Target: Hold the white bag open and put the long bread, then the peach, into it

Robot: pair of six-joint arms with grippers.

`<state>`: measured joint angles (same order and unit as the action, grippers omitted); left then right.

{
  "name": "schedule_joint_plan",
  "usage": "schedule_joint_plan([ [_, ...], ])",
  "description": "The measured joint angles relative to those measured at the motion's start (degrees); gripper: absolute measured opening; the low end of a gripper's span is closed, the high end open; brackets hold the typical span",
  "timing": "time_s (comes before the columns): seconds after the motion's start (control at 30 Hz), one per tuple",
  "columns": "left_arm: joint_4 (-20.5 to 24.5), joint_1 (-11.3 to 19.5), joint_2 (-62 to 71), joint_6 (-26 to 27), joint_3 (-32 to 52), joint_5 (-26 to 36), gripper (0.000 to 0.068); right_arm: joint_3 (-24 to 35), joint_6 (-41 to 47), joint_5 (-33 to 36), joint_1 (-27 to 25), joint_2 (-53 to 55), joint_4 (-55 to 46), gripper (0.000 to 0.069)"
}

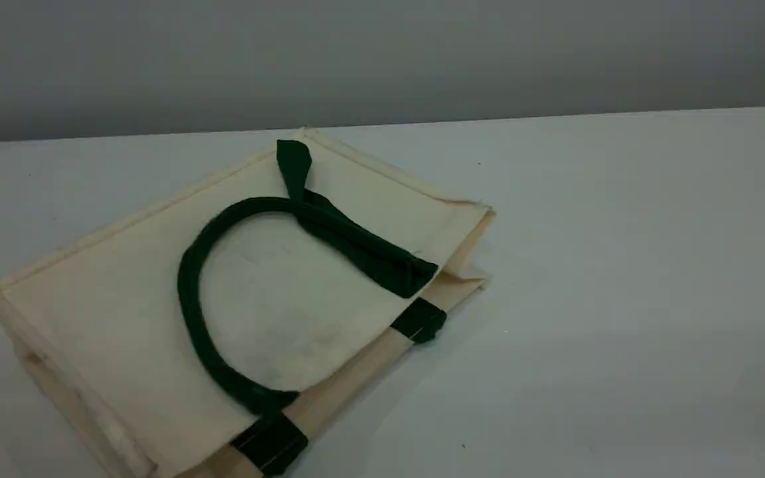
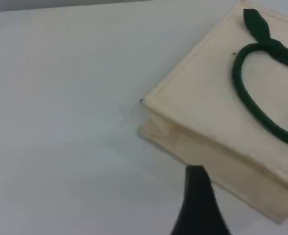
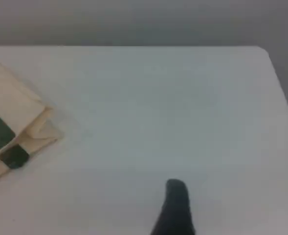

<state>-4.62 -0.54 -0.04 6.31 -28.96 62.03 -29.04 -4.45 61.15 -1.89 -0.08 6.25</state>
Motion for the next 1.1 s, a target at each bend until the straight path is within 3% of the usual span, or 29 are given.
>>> schedule_joint_plan([
  [0.3,0.06,-1.46,0.04,0.04,0.0,-0.06,0.0443,0.0,0.0,0.0,-1.5,0.08,0.06,0.0537],
  [1.1,0.0,-1.4,0.04,0.27,0.0,-0.1,0.0443,0.0,0.0,0.0,-1.46,0.08,0.01,0.0537],
])
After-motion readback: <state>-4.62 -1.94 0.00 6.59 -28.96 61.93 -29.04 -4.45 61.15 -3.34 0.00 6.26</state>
